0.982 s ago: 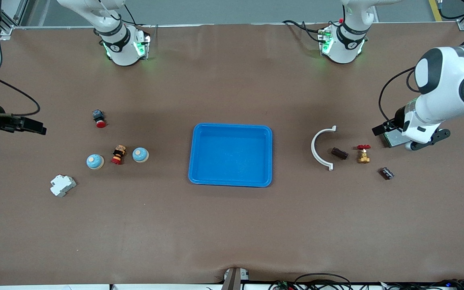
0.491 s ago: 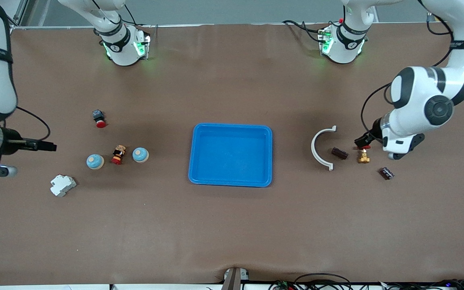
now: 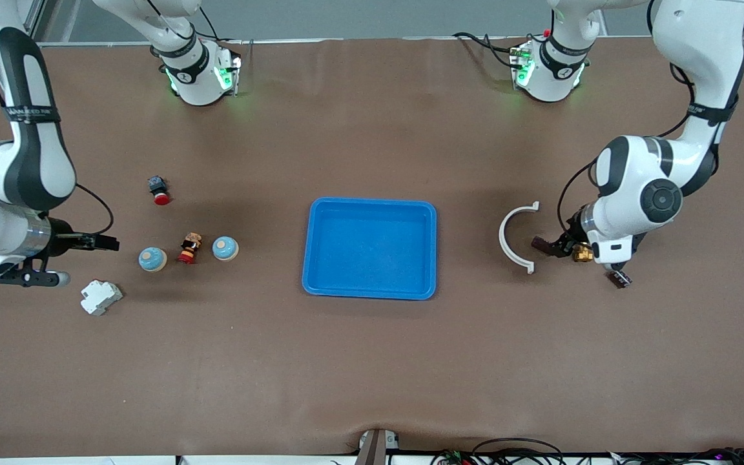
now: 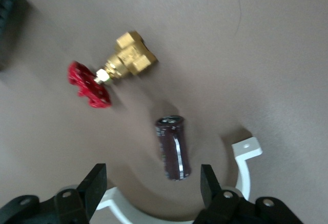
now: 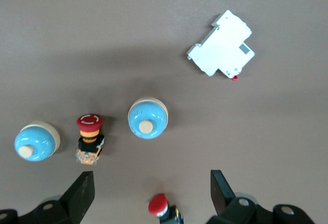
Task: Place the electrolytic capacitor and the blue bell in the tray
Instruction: 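Reach the left gripper to a capacitor while the right gripper reaches a bell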
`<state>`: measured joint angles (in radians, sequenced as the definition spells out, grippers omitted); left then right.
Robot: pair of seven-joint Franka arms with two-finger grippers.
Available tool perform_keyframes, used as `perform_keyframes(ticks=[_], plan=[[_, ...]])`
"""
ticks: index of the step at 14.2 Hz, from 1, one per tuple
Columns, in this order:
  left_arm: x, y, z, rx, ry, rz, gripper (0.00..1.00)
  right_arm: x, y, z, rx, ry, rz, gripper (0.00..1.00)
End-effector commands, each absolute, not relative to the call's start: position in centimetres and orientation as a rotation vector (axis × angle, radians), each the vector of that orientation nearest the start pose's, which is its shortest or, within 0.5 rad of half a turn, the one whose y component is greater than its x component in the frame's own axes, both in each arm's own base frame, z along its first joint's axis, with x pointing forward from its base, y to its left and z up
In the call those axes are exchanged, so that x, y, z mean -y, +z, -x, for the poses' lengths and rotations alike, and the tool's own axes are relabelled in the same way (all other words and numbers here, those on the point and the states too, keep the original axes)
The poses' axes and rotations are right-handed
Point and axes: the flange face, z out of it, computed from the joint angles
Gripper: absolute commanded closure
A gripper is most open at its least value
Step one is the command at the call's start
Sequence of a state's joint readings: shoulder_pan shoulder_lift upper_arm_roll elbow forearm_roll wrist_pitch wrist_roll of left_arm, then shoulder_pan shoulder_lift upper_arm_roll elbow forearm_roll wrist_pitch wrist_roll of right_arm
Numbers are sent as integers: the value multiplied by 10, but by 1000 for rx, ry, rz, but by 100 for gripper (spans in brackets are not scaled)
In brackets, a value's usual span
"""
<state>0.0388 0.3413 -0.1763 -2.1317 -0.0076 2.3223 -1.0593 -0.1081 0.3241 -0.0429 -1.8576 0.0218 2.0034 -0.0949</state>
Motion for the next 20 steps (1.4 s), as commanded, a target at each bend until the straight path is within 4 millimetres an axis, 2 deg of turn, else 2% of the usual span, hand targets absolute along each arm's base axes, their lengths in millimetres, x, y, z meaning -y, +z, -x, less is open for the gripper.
perform_keyframes(ticks=[1,2,6,8,10,12,14,16,20], plan=[[89,230,-557,1488,231,2738,18,75,316,-589,-69,238,3089,0],[88,227,-557,1507,224,2732,18,72,305,-587,-63,229,3091,0],[87,212,-556,1518,222,2730,18,67,284,-588,-49,206,3097,0],[86,206,-555,1518,236,2724,18,60,265,-592,-31,204,3101,0],[85,202,-555,1505,238,2721,19,60,254,-593,-30,207,3104,0],[84,197,-557,1488,227,2726,25,60,246,-594,-14,228,3110,0],[85,193,-558,1498,206,2736,25,62,230,-593,-21,264,3106,0],[86,192,-558,1505,206,2732,25,64,225,-592,-23,279,3106,0],[85,190,-557,1506,210,2729,35,67,208,-592,-30,309,3102,0]])
